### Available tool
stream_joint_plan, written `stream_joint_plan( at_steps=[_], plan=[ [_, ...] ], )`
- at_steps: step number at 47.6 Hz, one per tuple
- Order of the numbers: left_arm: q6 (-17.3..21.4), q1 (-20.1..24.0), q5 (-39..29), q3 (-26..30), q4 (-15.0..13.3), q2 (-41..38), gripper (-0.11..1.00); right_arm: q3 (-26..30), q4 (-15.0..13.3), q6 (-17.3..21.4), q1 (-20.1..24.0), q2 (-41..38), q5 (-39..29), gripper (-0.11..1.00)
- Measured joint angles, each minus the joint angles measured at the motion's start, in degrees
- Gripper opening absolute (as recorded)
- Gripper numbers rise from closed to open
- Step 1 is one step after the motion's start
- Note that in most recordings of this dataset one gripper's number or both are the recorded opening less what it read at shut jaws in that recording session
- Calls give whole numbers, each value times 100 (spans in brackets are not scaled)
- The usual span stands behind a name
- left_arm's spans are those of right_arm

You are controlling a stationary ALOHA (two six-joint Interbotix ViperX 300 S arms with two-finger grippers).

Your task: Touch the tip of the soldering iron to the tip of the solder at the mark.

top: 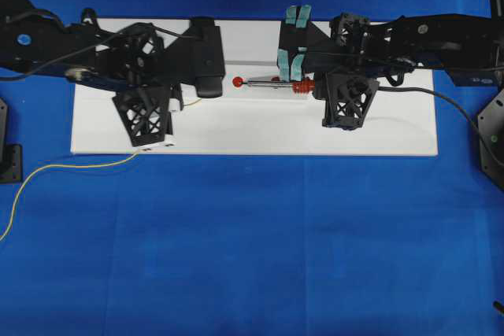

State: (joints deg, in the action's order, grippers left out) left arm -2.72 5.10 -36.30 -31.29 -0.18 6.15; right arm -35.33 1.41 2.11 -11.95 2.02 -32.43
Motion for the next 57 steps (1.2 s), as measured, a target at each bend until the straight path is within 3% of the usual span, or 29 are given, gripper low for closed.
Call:
stream_joint_plan(
  at_steps=[19,35,50,57],
  plan=[
    [0,9,0,-53,-9,62,2,0,0,0,-9,35,-114,6],
    [9,9,53,-44,-9,53,2,-229,-70,0,-9,932,-580,6],
    [0,0,70,-53,0,62,2,-791,-404,642,0,1652,-896,6],
    [0,-9,114,-35,-9,53,2,-835,-466,694,0,1723,-905,6]
  ],
)
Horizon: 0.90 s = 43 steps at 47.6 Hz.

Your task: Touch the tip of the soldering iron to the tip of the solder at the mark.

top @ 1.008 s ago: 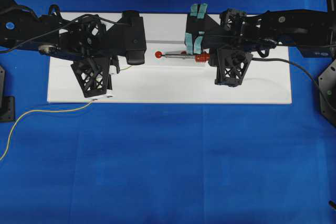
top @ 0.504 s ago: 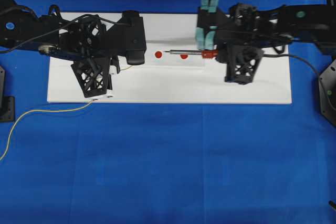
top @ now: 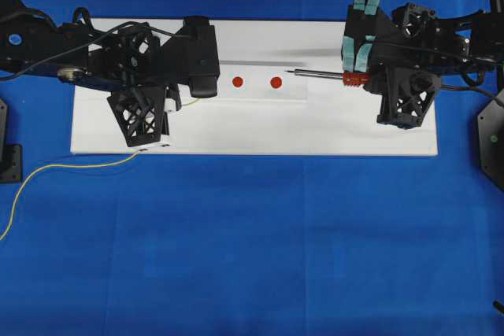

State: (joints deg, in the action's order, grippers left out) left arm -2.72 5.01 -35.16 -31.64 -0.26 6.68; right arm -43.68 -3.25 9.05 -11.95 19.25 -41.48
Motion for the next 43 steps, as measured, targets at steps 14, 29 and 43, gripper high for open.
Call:
stream_joint_plan(
  at_steps=[14,29,43],
  plan=[
    [44,-18,220,448,9,-448,2,0,-18,0,0,-26,-9,6],
    [97,26,281,1345,18,-1354,2,0,-18,0,9,-97,0,6],
    [88,97,510,1582,26,-1802,2,0,-18,9,9,-229,26,6]
  ],
)
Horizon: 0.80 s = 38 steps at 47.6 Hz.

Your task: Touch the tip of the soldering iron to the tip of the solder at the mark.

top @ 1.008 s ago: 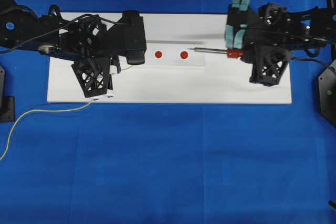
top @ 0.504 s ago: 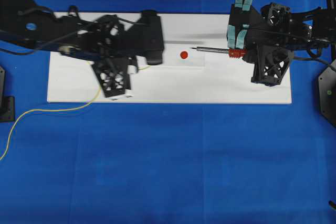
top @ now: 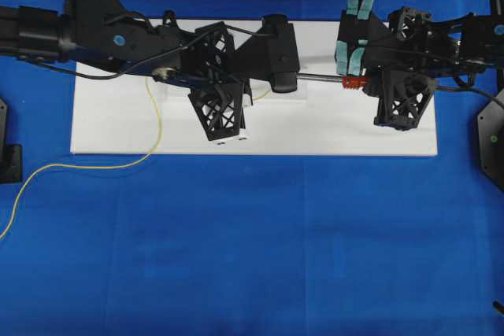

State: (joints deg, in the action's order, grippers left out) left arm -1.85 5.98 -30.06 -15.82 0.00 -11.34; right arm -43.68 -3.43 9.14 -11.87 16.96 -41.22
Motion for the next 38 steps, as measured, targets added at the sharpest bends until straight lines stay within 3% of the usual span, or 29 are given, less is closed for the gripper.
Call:
stream_joint_plan(
  at_steps=[38],
  plan=[
    [-53,44,-70,-53,0,-97,2,149,-44,-9,132,-413,70,6]
  ],
)
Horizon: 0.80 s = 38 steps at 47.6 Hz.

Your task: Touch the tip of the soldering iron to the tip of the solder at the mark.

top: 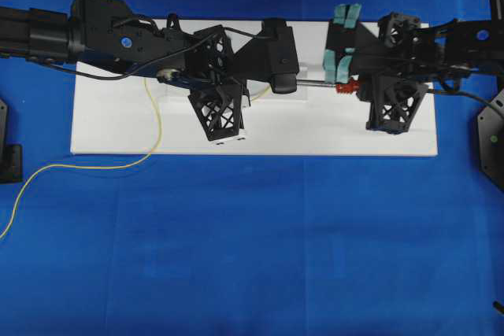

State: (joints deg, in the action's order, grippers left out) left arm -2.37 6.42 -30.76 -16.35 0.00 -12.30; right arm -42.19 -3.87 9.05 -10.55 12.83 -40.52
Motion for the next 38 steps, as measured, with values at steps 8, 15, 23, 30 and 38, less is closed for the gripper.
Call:
stream_joint_plan(
  at_steps=[8,15,23,30,38],
  plan=[
    [9,0,0,-9,0,0,2,62,0,0,9,-185,0,6],
    [18,0,0,-9,9,0,2,79,0,0,18,-229,-18,6],
    [44,-9,0,-9,9,0,2,88,0,0,18,-229,-44,6],
    [18,-9,0,-9,0,0,2,97,-26,0,9,-264,-53,6],
    [26,-18,0,-9,0,0,2,141,-97,9,18,-316,-62,6]
  ],
)
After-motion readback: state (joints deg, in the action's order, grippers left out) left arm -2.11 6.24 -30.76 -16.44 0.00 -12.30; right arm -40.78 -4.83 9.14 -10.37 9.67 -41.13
